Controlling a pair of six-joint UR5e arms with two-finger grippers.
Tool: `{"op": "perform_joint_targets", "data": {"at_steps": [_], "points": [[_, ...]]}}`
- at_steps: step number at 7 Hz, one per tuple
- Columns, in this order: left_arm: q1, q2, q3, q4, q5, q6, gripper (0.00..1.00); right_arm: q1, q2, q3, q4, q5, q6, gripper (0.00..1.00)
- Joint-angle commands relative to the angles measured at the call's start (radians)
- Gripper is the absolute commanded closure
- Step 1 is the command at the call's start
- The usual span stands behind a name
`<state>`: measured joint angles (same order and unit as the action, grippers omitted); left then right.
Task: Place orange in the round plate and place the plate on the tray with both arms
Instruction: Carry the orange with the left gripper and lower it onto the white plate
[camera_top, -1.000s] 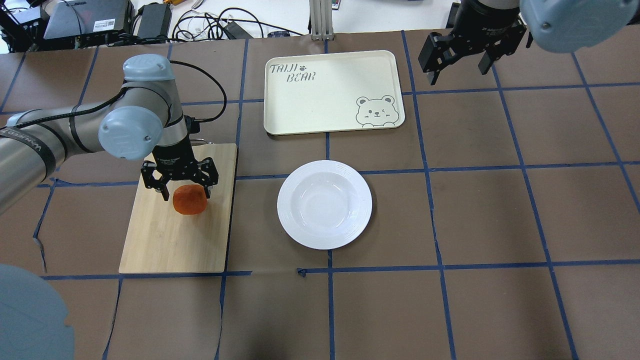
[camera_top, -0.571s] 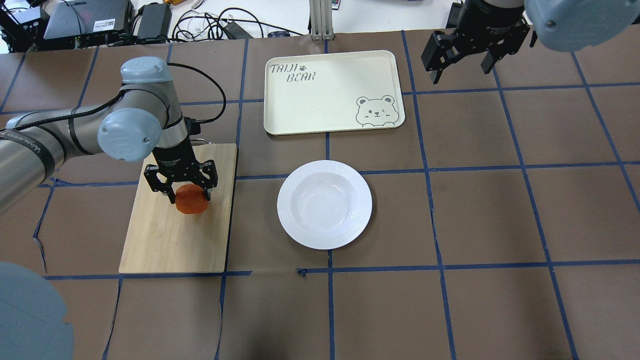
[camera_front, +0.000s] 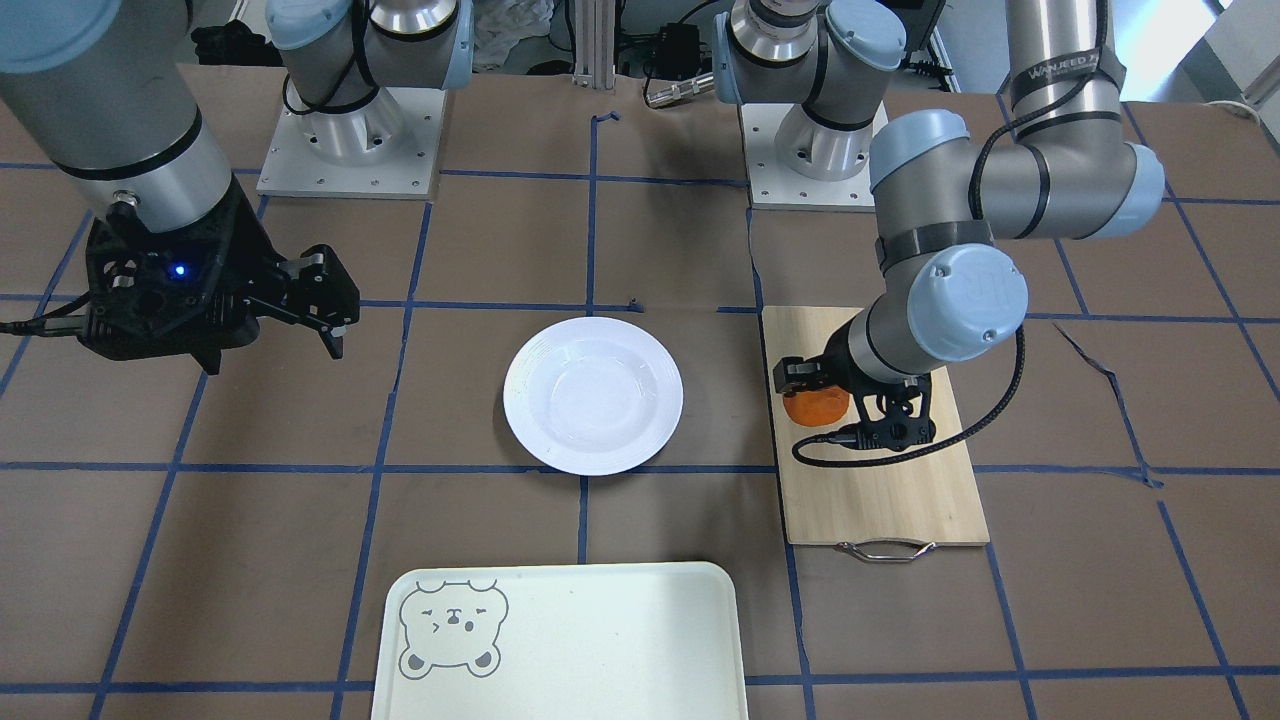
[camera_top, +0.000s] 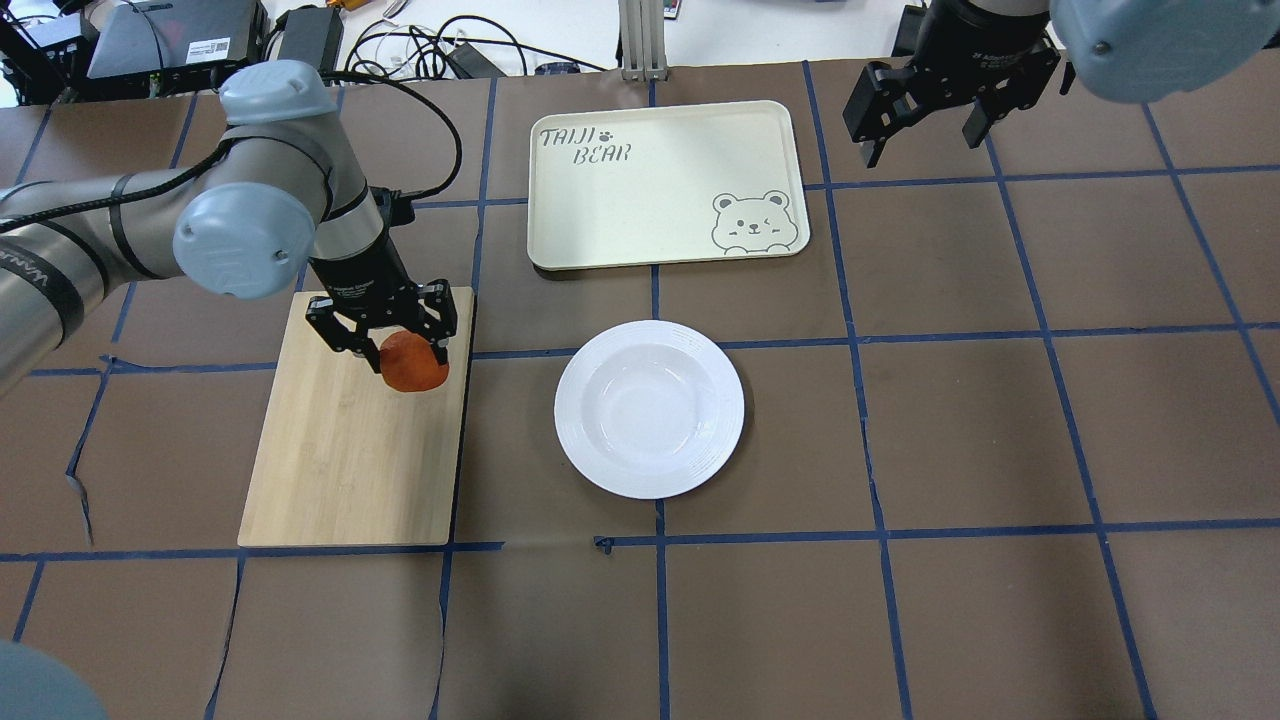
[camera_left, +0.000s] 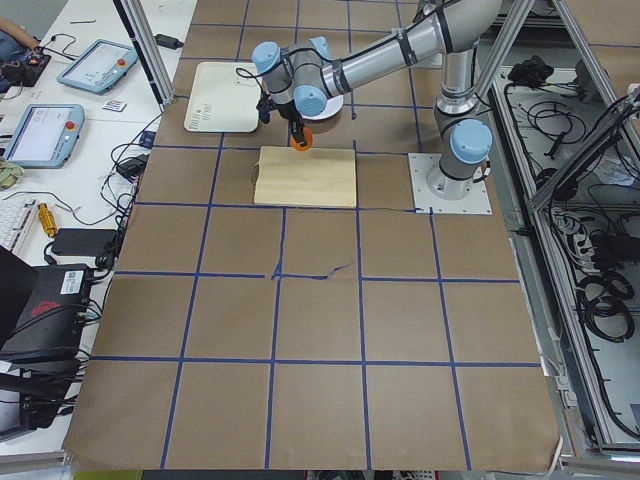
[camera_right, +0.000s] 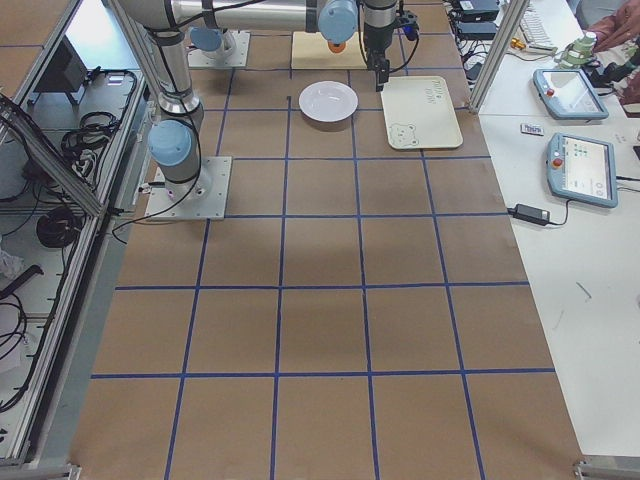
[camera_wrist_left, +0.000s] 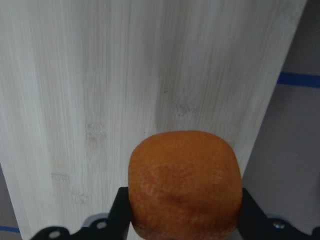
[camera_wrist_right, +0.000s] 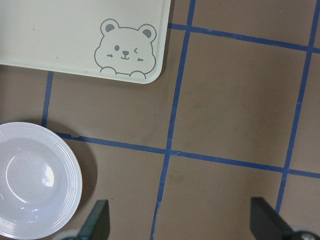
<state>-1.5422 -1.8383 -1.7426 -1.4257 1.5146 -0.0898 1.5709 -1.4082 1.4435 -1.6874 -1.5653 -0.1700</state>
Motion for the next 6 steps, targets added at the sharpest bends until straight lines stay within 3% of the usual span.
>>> {"op": "perform_joint_targets", "data": {"at_steps": [1,2,3,6], "points": [[-0.150,0.027,0.012,-0.019,-0.120,-0.184,0.97,0.000,0.006,0.000,0.000,-0.002,0.000,0.00],[-0.226,-0.002,0.009,-0.006,-0.145,-0.300,0.97,0.000,0.006,0.000,0.002,-0.004,0.000,0.00],[-0.263,-0.030,0.003,0.086,-0.152,-0.397,0.97,0.000,0.006,0.002,0.005,-0.004,0.000,0.00],[-0.292,-0.099,0.002,0.184,-0.180,-0.433,0.97,-0.005,0.008,0.050,-0.046,0.011,0.007,0.00]]}}
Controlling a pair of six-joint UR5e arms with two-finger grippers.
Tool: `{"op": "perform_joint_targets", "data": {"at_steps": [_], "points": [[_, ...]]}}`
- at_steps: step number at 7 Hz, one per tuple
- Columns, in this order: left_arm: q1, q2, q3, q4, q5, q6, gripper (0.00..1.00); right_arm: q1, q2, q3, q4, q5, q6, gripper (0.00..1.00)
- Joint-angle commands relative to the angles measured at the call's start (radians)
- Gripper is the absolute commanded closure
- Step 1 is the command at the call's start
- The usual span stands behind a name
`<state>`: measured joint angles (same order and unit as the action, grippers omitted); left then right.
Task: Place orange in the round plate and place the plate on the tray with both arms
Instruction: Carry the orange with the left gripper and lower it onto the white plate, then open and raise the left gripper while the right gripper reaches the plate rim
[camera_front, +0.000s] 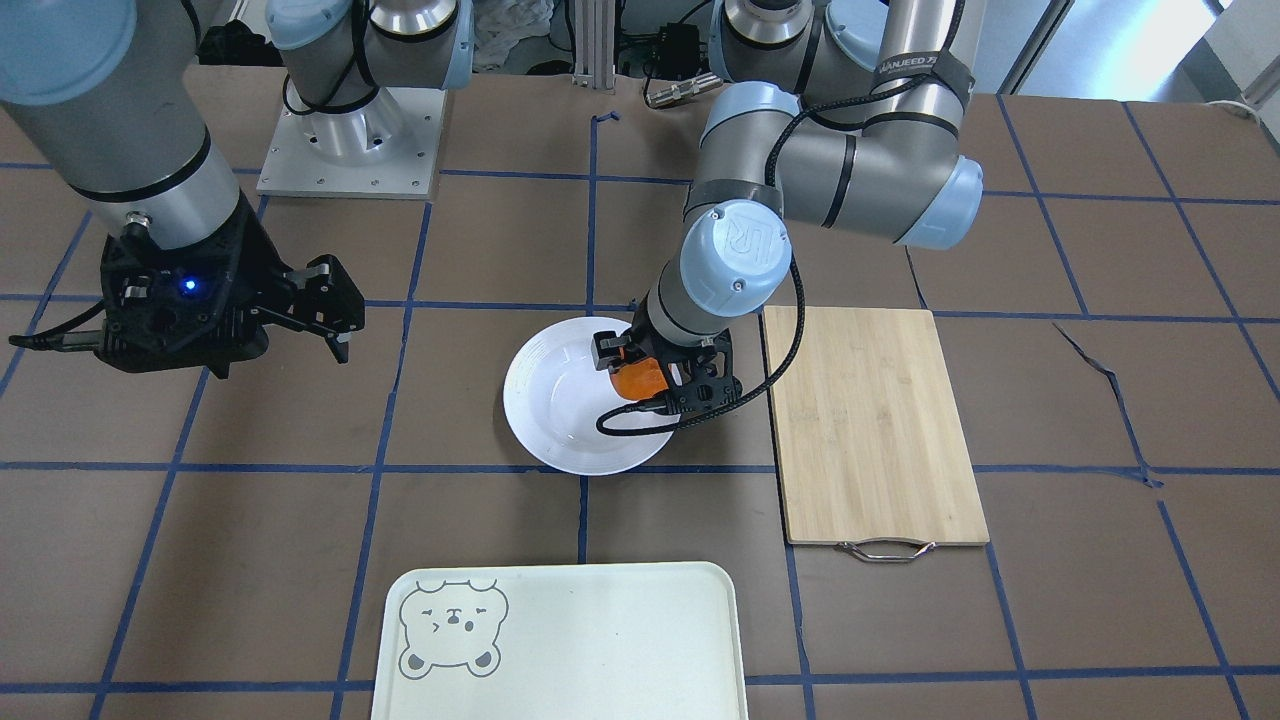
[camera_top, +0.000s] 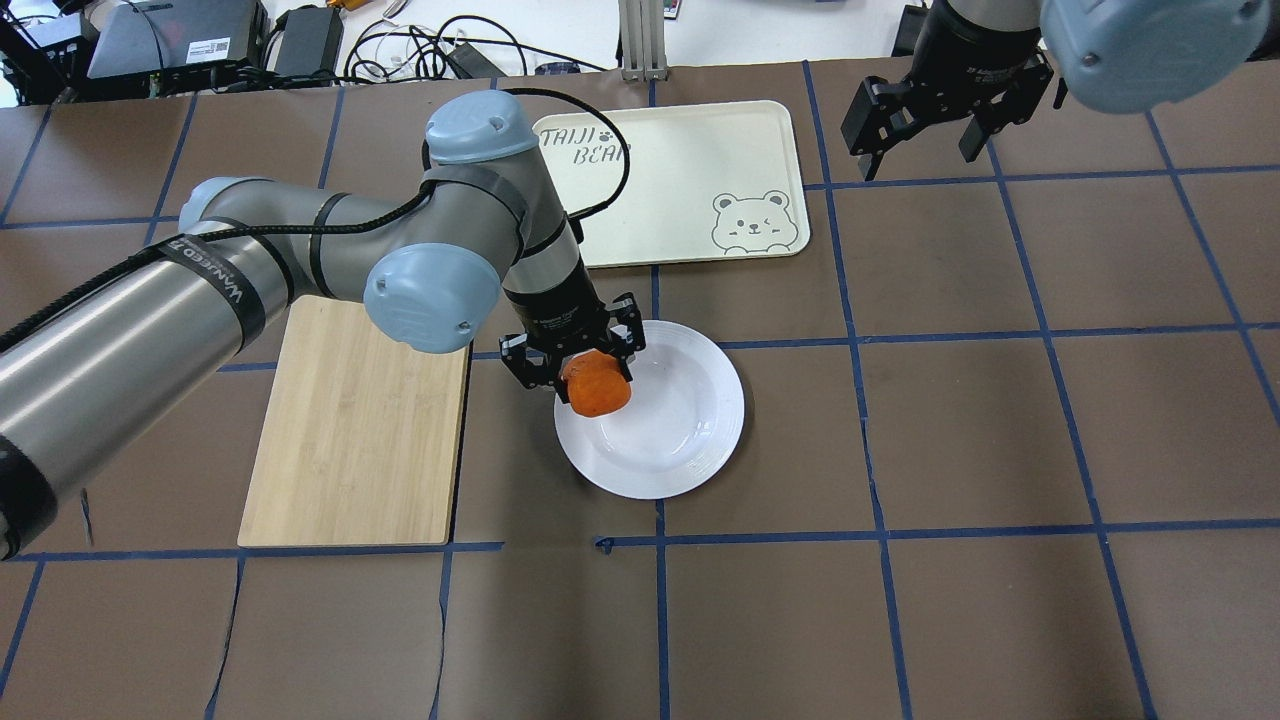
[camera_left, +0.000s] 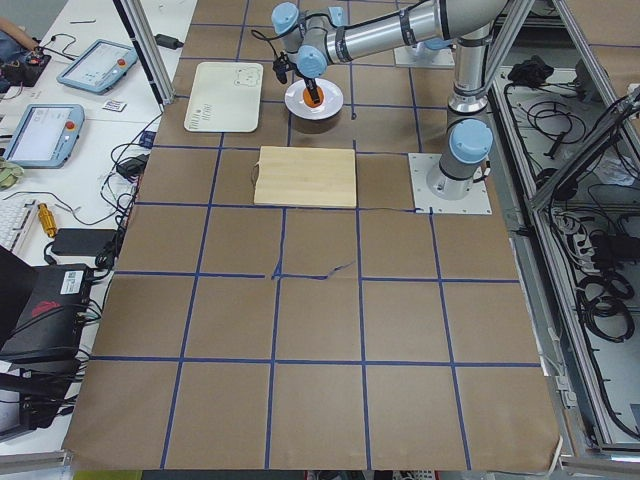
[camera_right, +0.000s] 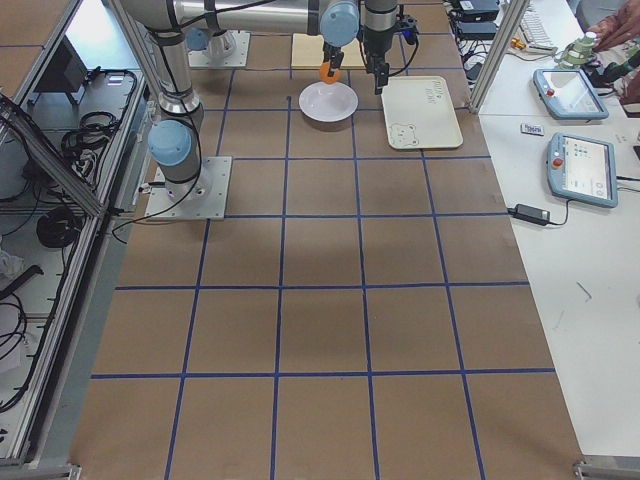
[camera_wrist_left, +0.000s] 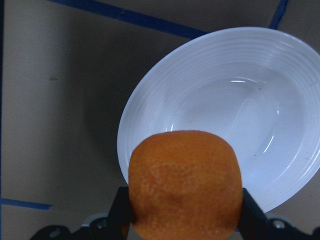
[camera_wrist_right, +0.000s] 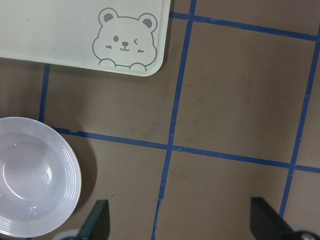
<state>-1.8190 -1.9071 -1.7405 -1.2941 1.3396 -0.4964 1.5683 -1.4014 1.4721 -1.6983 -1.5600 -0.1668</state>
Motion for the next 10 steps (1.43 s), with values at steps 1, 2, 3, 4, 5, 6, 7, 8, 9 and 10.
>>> {"op": "perform_joint_targets", "data": {"at_steps": [1,2,3,4,5,6,7,8,9,10], "points": [[-0.035,-0.056,0.001,0.077,-0.003,-0.040,0.96,-0.007,-0.001,0.048,-0.044,0.008,0.003,0.00],[-0.040,-0.078,-0.001,0.103,-0.003,-0.042,0.95,-0.008,-0.001,0.053,-0.063,0.009,0.001,0.00],[-0.042,-0.093,0.001,0.105,0.003,-0.042,0.34,-0.008,0.002,0.056,-0.064,0.056,0.006,0.00],[-0.042,-0.095,0.009,0.110,0.003,-0.047,0.00,-0.002,0.002,0.100,-0.084,0.079,0.013,0.00],[-0.040,-0.069,0.015,0.136,0.009,-0.044,0.00,-0.004,0.002,0.194,-0.200,0.083,0.012,0.00],[-0.031,-0.049,0.024,0.136,0.012,-0.041,0.00,-0.007,0.002,0.265,-0.272,0.142,0.013,0.00],[-0.025,-0.032,0.071,0.089,0.015,-0.040,0.00,-0.007,0.002,0.307,-0.305,0.174,0.016,0.00],[0.021,-0.009,0.146,-0.035,0.029,-0.025,0.00,-0.005,0.002,0.364,-0.369,0.196,0.041,0.00],[0.068,0.025,0.232,-0.148,0.052,0.011,0.00,0.004,0.009,0.460,-0.417,0.275,0.094,0.00],[0.093,0.051,0.292,-0.187,0.052,0.054,0.00,0.001,0.030,0.570,-0.548,0.294,0.076,0.00]]}}
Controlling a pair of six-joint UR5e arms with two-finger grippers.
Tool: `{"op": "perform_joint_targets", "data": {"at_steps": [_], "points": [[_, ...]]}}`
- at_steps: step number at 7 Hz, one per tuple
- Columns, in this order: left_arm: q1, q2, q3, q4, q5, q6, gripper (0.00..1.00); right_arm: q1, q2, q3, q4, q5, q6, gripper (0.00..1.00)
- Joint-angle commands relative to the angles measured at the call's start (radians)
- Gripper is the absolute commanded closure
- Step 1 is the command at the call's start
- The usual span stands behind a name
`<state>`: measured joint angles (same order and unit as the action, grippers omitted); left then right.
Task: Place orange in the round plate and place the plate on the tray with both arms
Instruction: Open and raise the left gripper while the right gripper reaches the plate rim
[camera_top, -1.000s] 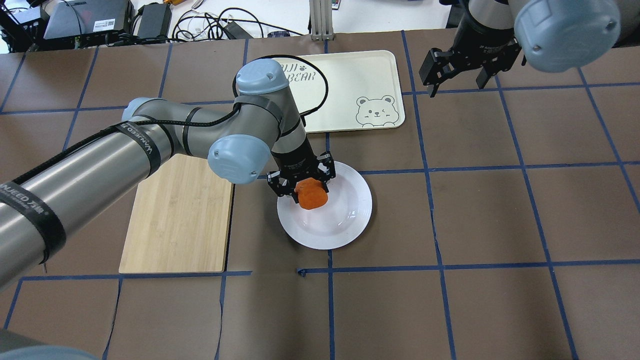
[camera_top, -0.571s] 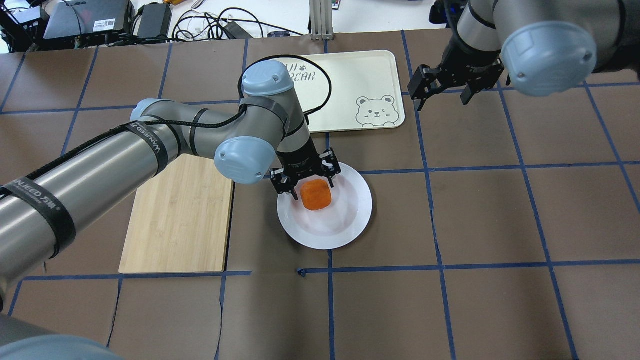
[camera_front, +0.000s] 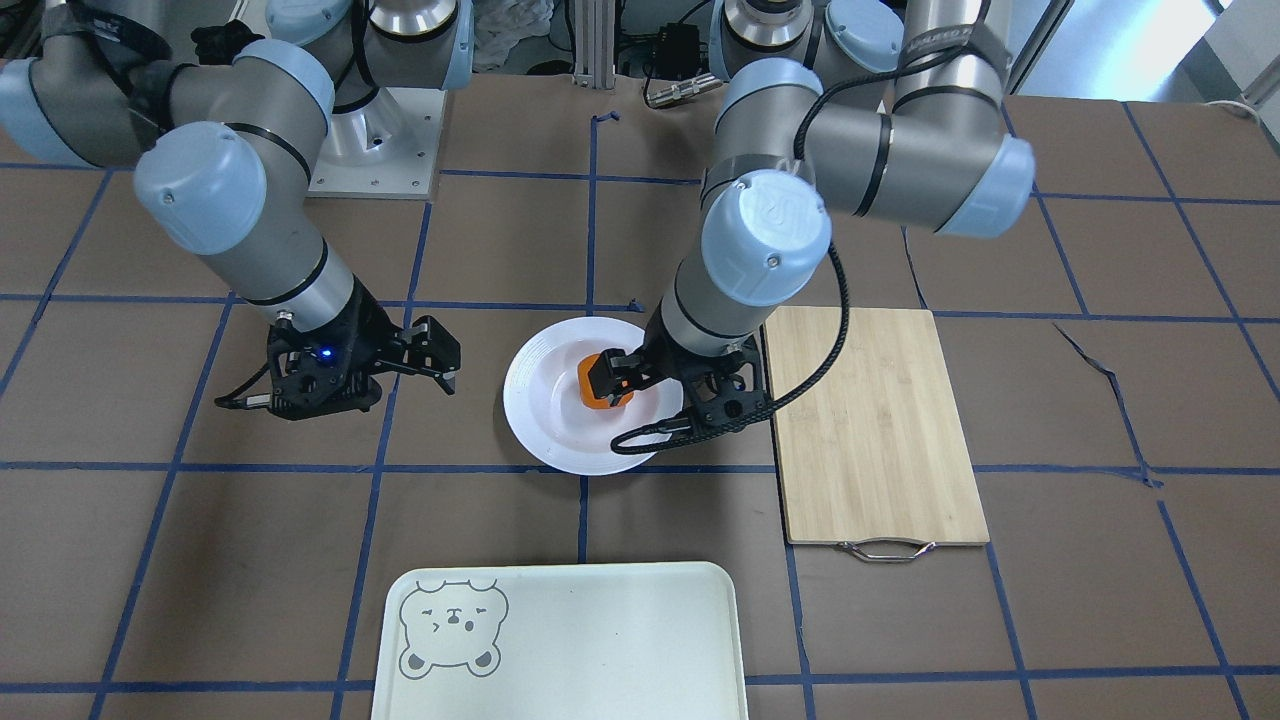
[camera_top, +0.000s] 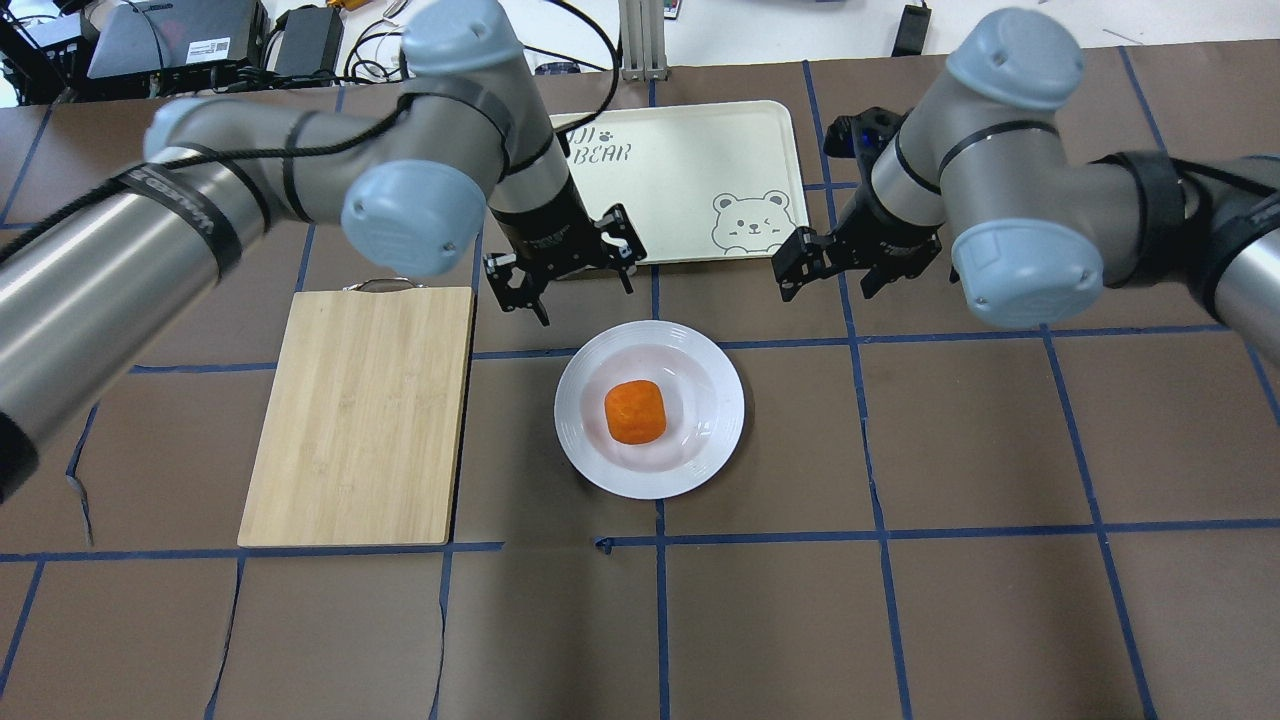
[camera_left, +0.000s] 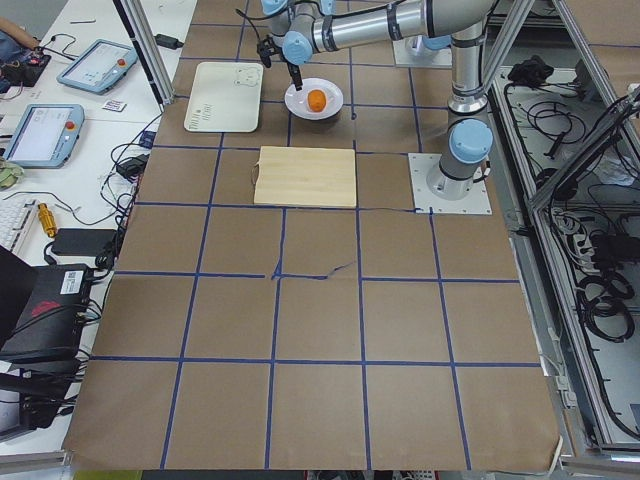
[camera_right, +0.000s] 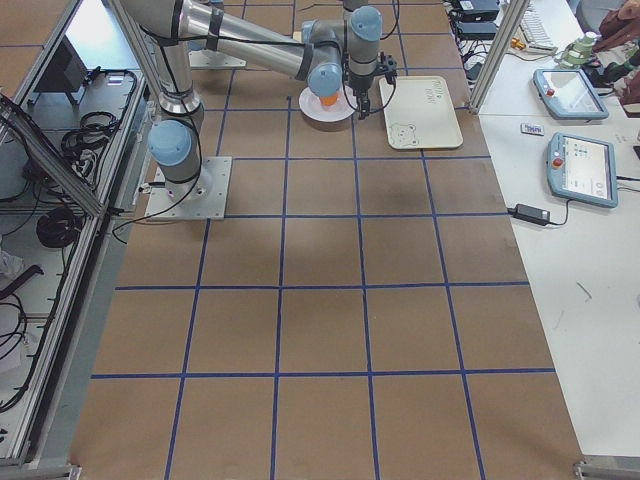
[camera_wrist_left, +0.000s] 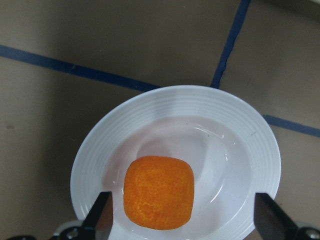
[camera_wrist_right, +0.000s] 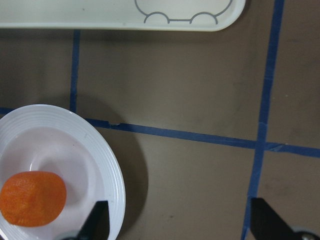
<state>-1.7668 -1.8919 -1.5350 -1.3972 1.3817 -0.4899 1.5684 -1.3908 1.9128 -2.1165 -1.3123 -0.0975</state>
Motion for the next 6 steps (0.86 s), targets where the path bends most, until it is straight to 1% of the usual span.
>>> {"op": "perform_joint_targets", "data": {"at_steps": [1,2,3,4,5,6], "points": [[0.043,0.069,0.108,-0.129,0.025,0.057,0.00,0.002,0.024,0.237,-0.283,0.168,0.018,0.00],[0.056,0.132,0.124,-0.246,0.128,0.080,0.00,0.002,0.054,0.285,-0.365,0.239,0.034,0.00],[0.075,0.201,0.140,-0.340,0.134,0.092,0.00,0.010,0.085,0.298,-0.437,0.243,0.094,0.00],[0.073,0.255,0.135,-0.338,0.140,0.096,0.00,0.019,0.110,0.308,-0.454,0.243,0.125,0.00],[0.072,0.281,0.121,-0.338,0.151,0.096,0.00,0.038,0.122,0.308,-0.459,0.245,0.128,0.00],[0.076,0.302,0.090,-0.338,0.214,0.146,0.00,0.053,0.134,0.307,-0.467,0.246,0.159,0.00]]}}
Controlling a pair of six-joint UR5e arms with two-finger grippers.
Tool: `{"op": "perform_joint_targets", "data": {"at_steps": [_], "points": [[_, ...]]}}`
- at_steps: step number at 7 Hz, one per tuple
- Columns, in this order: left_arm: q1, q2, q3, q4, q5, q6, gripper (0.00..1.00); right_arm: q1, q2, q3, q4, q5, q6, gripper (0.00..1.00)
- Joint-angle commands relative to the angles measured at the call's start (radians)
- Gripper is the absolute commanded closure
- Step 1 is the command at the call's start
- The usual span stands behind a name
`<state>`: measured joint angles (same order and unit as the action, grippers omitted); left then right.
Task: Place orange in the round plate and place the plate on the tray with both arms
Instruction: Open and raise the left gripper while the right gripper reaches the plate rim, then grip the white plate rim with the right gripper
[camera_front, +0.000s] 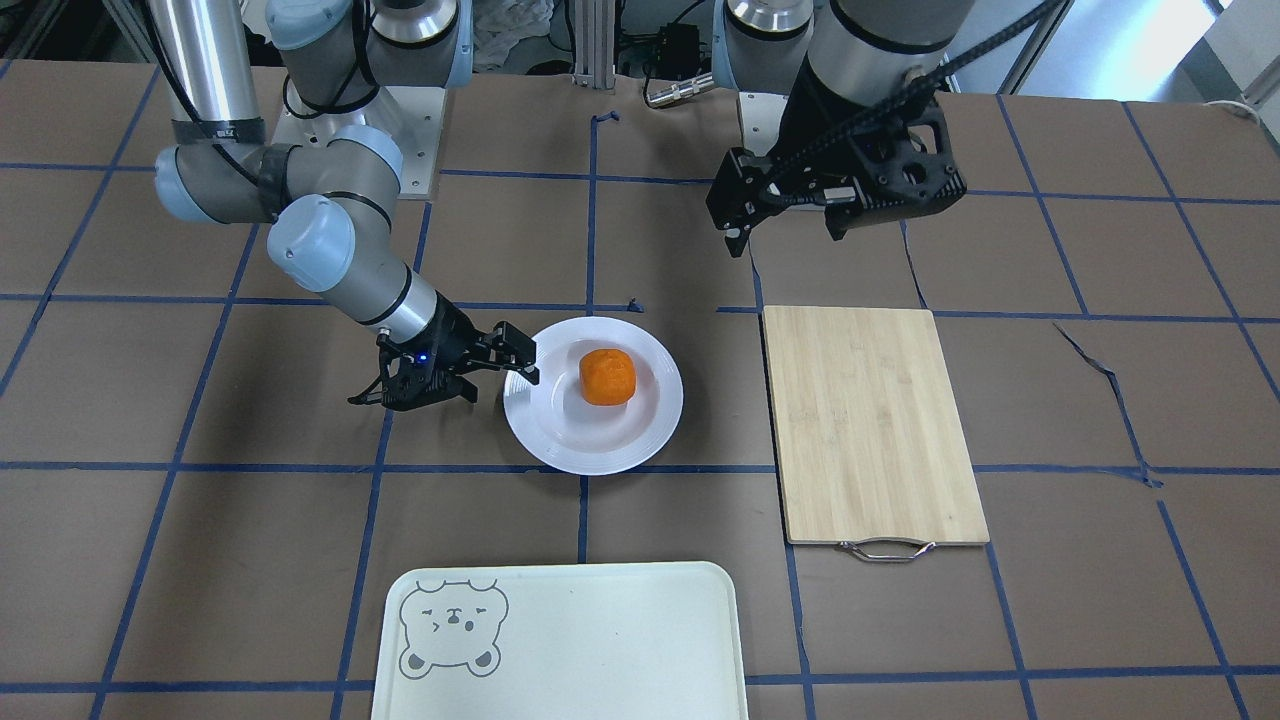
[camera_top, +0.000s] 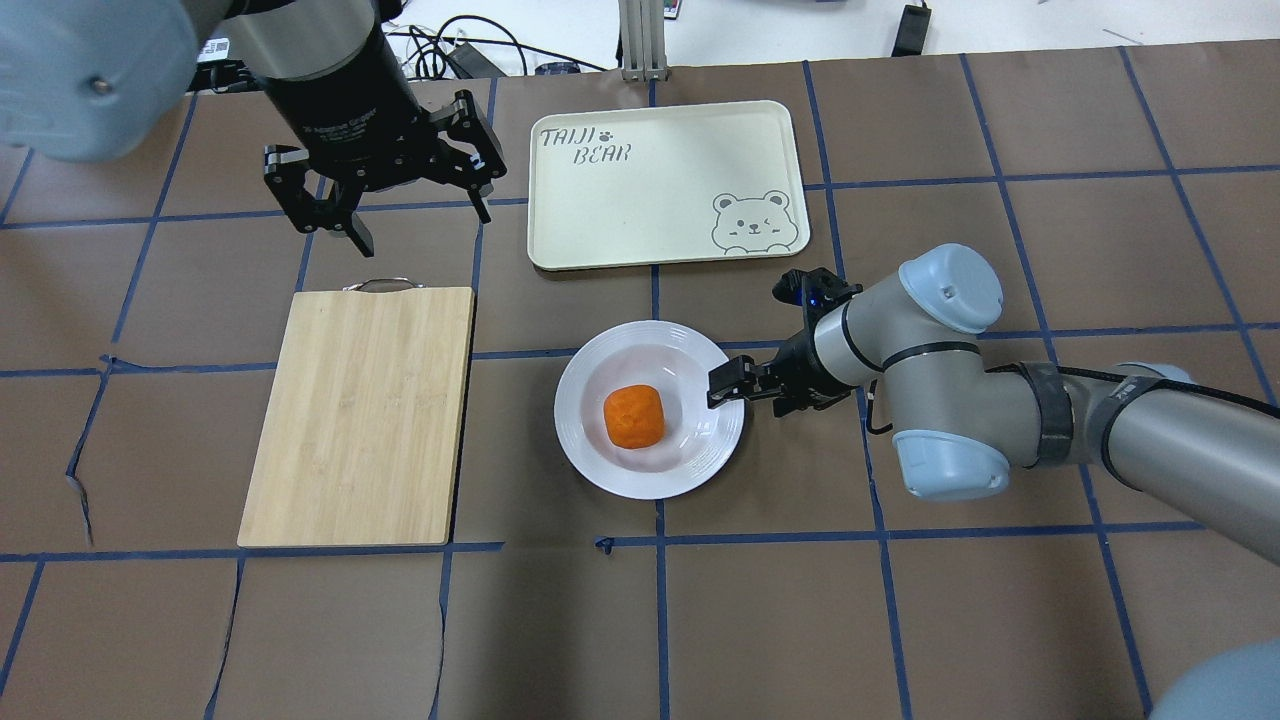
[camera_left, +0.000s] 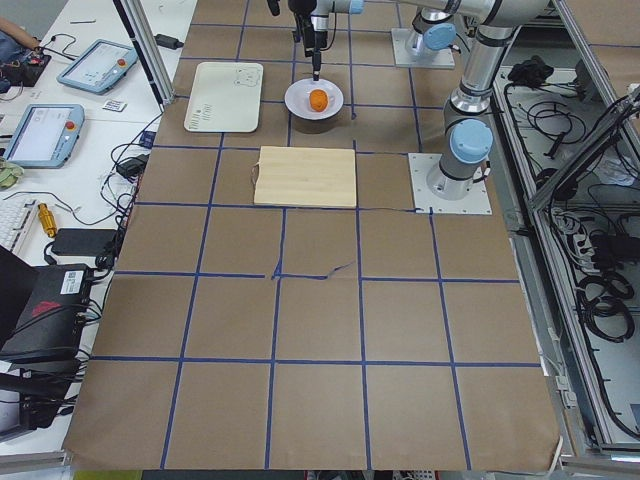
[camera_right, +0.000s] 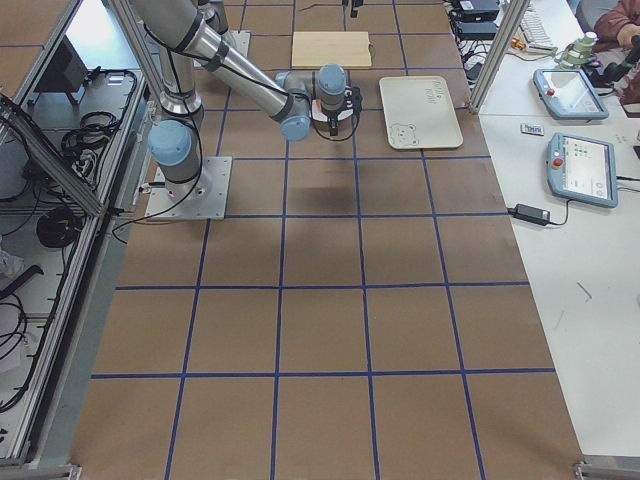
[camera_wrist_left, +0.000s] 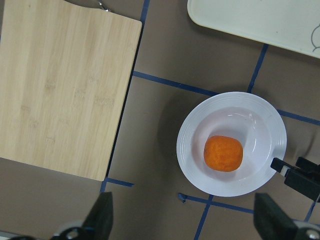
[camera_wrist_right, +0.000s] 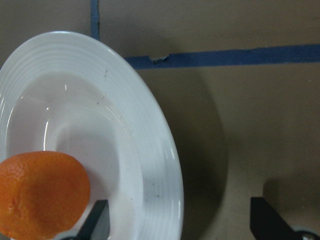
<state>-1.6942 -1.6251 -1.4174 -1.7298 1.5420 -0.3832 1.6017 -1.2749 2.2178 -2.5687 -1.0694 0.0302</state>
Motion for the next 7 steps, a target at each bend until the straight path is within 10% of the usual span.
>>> {"op": "perform_joint_targets", "data": {"at_steps": [1,3,7], "points": [[0.014,0.040,-0.075,0.116,0.070,0.164,0.00,0.030,0.035,0.002,-0.057,0.031,0.068,0.00],[0.039,0.056,-0.159,0.382,0.057,0.137,0.00,0.032,0.046,0.003,-0.068,0.032,0.092,0.29],[0.042,0.080,-0.158,0.354,0.058,0.064,0.00,0.073,0.043,-0.001,-0.067,0.023,0.165,1.00]]}}
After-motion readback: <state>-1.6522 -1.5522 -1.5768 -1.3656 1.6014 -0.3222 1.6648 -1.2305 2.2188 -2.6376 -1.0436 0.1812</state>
